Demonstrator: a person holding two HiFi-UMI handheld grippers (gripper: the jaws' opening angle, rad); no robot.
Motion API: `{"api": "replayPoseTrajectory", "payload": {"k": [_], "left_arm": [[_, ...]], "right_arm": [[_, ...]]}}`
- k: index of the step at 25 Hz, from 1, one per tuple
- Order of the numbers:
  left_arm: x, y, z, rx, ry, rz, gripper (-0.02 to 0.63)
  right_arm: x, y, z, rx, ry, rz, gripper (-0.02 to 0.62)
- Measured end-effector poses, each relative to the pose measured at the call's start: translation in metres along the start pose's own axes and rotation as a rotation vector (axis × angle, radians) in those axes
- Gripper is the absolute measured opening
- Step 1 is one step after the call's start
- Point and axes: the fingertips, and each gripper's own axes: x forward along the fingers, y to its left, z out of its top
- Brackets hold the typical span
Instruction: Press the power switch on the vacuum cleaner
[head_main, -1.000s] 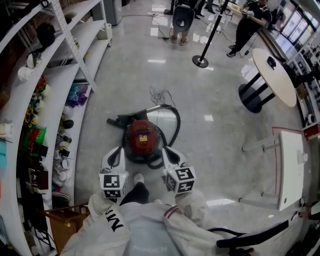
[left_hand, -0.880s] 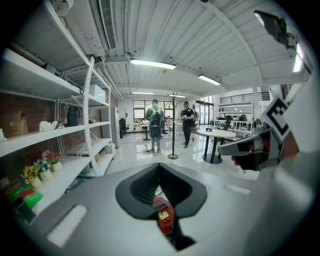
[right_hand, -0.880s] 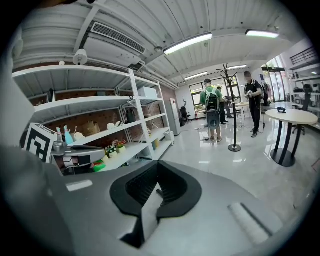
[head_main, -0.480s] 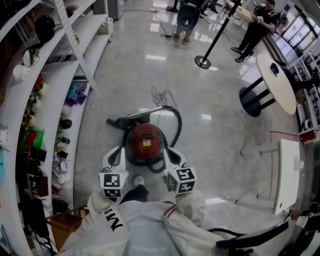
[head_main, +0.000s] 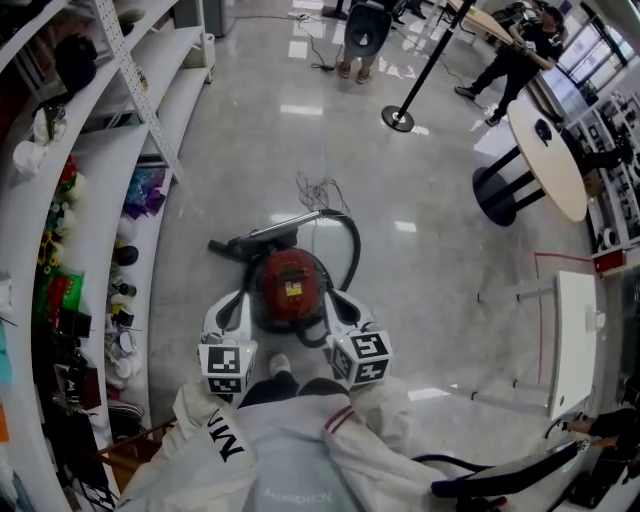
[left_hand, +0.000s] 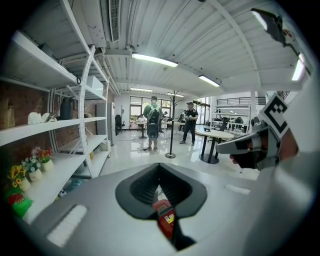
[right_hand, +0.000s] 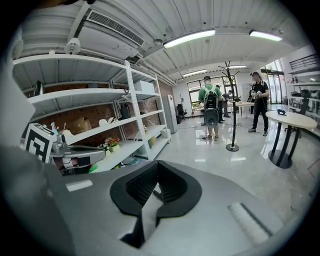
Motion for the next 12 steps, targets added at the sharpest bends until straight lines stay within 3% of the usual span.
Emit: {"api": "replayPoseTrajectory", "payload": {"k": [12], "left_arm": [[0.0045, -0.0085, 0.0039, 0.001, 0.000, -0.029, 0.000]], "right_arm": [[-0.0029, -0.0031, 0.0006, 0.011, 0.002, -0.012, 0.000]]}}
